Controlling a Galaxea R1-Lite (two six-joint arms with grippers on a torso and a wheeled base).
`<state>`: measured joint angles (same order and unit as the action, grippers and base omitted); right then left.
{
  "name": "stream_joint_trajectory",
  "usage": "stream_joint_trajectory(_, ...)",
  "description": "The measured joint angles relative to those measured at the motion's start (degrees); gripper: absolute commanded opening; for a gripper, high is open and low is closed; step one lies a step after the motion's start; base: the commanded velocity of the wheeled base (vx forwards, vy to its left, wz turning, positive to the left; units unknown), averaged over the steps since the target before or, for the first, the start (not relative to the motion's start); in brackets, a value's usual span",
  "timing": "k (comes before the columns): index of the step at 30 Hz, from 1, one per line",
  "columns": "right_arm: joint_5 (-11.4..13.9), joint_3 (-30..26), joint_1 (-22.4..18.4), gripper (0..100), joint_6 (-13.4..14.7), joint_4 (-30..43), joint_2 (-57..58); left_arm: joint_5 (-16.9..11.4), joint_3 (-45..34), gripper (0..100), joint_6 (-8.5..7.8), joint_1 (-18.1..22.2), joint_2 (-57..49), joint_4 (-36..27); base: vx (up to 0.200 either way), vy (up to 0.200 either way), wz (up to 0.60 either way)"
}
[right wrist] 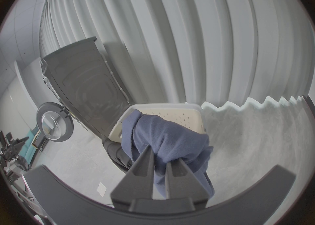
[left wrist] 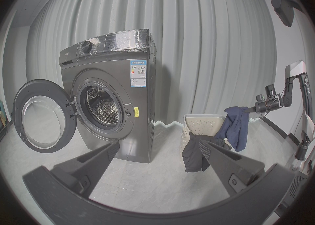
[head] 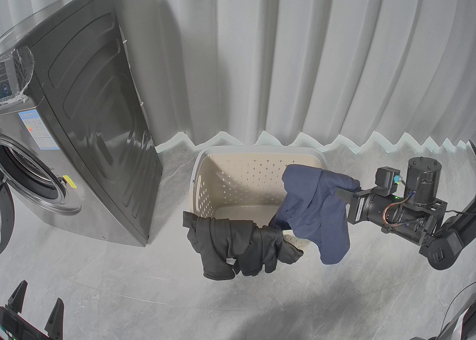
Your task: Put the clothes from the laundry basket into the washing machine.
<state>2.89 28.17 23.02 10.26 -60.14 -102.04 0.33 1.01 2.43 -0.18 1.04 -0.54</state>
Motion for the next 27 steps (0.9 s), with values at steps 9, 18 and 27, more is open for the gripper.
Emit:
stream_joint_trajectory(9, -0.6, -0.6, 3.4, 0, 0.2, 0.6, 10.0, 0.0, 0.0, 100, 0.0, 0.0, 0.0, 0.0, 0.0, 0.0, 0.0)
stream_joint_trajectory(18, -1.5, 0.0, 5.9, 0, -0.5, 4.4, 18.7, 0.0, 0.0, 100, 0.04, 0.0, 0.0, 0.0, 0.0, 0.0, 0.0)
stream_joint_trajectory(27, -7.5, 2.6, 6.2, 0, -3.0, 12.7, 25.4, 0.0, 0.0, 100, 0.06, 0.0, 0.0, 0.0, -0.111, 0.0, 0.0)
